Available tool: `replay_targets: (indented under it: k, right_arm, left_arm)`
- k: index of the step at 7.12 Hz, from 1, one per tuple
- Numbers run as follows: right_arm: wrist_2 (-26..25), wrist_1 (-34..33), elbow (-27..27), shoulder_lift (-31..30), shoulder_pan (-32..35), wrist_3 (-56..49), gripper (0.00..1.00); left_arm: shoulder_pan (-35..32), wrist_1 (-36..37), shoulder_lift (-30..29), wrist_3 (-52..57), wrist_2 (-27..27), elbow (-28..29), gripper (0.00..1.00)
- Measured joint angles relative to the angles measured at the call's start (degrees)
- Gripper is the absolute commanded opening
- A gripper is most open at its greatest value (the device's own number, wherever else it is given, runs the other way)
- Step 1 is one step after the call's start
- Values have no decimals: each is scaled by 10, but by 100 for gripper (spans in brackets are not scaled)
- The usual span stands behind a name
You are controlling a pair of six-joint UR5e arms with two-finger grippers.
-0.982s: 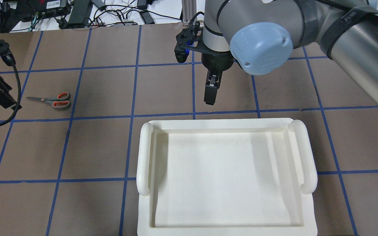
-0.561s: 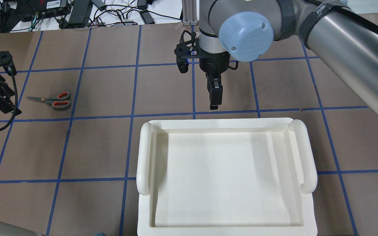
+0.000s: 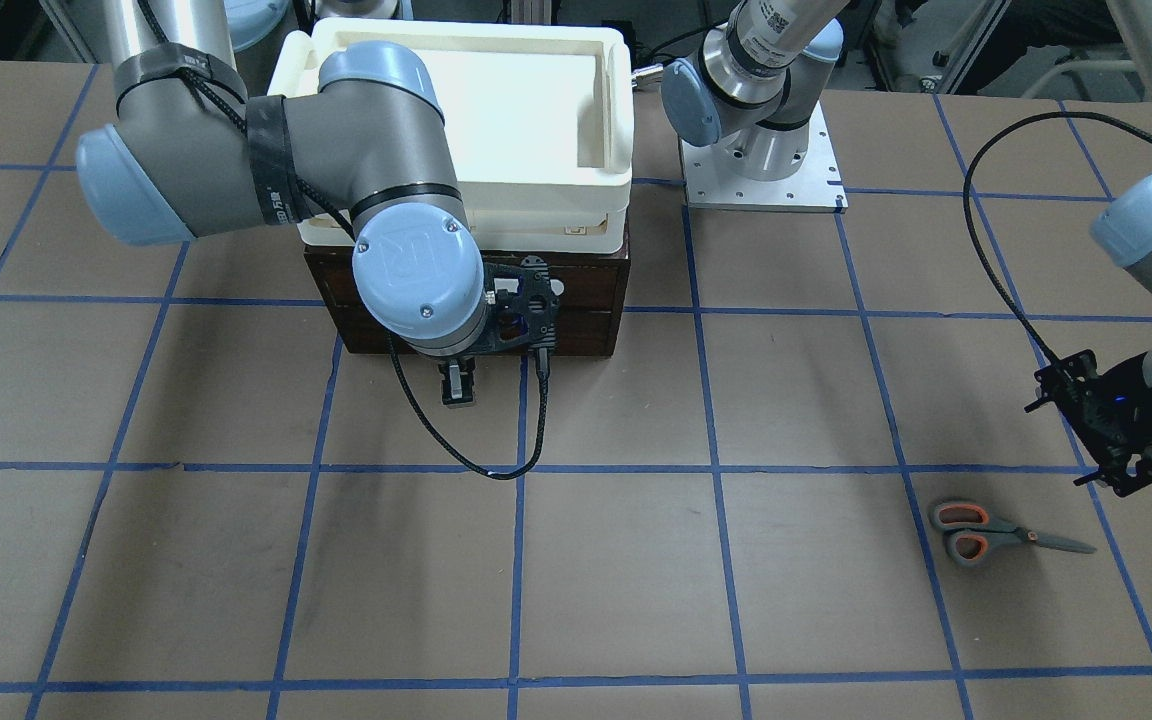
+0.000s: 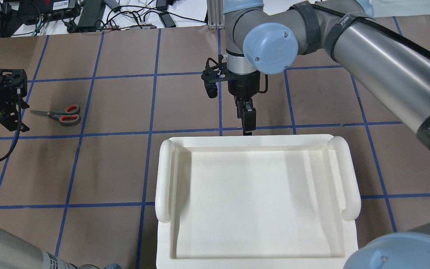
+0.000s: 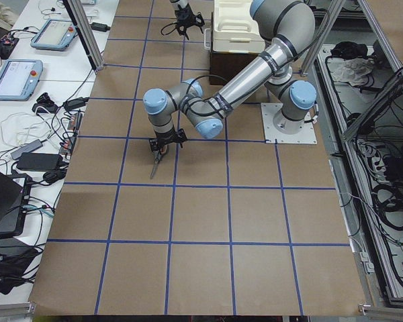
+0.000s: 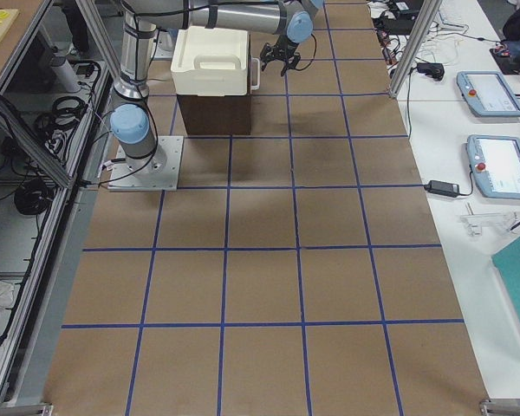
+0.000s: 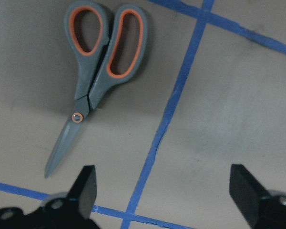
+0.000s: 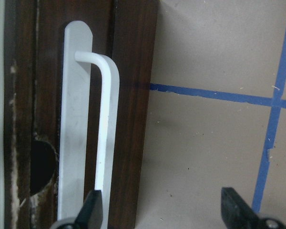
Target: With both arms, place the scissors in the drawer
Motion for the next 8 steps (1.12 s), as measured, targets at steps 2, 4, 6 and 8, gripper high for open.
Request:
replay_targets:
  k: [2,4,6,8]
  right_arm:
    - [1,-1,18,2,0,5,87]
    - [-1,-1,25,2,0,5,85]
    - [2,0,26,1,0,6,85]
    - [1,3,19,-2,1,26,85]
  left_arm:
    - [1,49,-30,96,-4,3,99]
    - [1,71,-51,160,-18,5,97]
    - [1,80,-67,195,-28,11,89]
    - [1,81,-74,207,-32,19,82]
